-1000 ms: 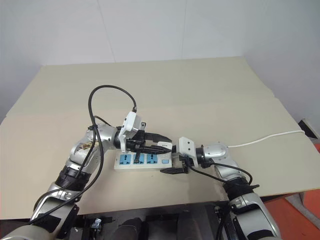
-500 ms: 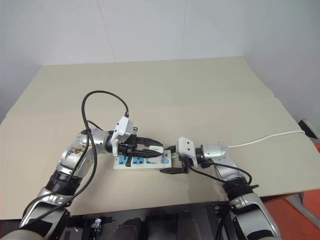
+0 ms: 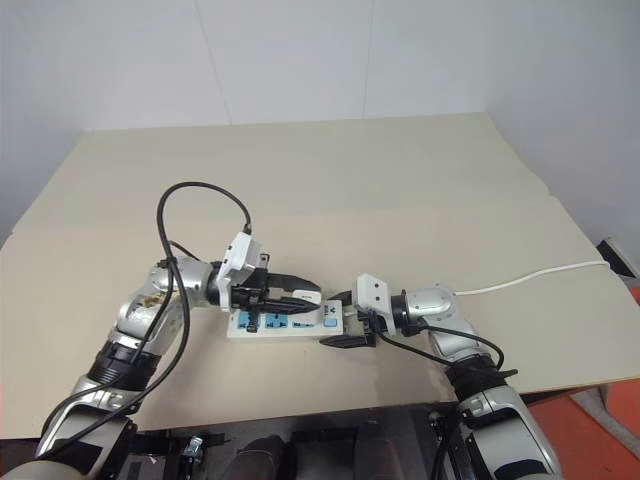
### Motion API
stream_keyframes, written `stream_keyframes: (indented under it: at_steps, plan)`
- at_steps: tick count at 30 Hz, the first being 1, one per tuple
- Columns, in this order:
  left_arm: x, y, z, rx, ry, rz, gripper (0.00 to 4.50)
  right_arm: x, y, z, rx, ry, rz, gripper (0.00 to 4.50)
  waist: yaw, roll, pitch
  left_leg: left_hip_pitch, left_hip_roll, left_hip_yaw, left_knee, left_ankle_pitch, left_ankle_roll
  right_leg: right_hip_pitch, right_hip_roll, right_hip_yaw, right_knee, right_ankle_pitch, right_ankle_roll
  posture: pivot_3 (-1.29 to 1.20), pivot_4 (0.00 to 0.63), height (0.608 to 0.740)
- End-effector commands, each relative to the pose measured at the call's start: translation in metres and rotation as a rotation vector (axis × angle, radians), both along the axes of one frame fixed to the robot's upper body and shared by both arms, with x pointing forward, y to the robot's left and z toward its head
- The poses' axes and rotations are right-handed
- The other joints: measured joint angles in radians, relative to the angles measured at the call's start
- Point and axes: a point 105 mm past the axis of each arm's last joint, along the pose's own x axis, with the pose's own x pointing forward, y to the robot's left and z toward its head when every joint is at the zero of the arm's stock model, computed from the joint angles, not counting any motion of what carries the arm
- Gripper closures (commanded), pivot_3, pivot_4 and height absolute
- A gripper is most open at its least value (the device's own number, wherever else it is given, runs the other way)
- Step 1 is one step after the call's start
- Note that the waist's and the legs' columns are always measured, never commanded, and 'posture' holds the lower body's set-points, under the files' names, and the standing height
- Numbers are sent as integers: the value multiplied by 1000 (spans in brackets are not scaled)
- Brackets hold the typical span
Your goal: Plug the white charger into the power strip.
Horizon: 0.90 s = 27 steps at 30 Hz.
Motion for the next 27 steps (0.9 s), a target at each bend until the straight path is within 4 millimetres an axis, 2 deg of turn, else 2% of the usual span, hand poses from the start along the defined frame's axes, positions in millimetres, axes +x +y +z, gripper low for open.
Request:
stream_keyframes:
  at_steps: [1, 27]
  plan:
    - [2, 5, 10, -17, -49, 2, 3425, -1, 4, -1, -17, -13, 15, 1083, 0, 0, 0, 0, 0, 0, 0, 0, 0, 0, 0, 0, 0, 0, 0, 0, 150, 740]
    - [1, 8, -5, -18, -20, 32, 3425, -1, 3, 0, -18, -12, 13, 1083, 1, 0, 0, 0, 0, 0, 0, 0, 0, 0, 0, 0, 0, 0, 0, 0, 150, 740]
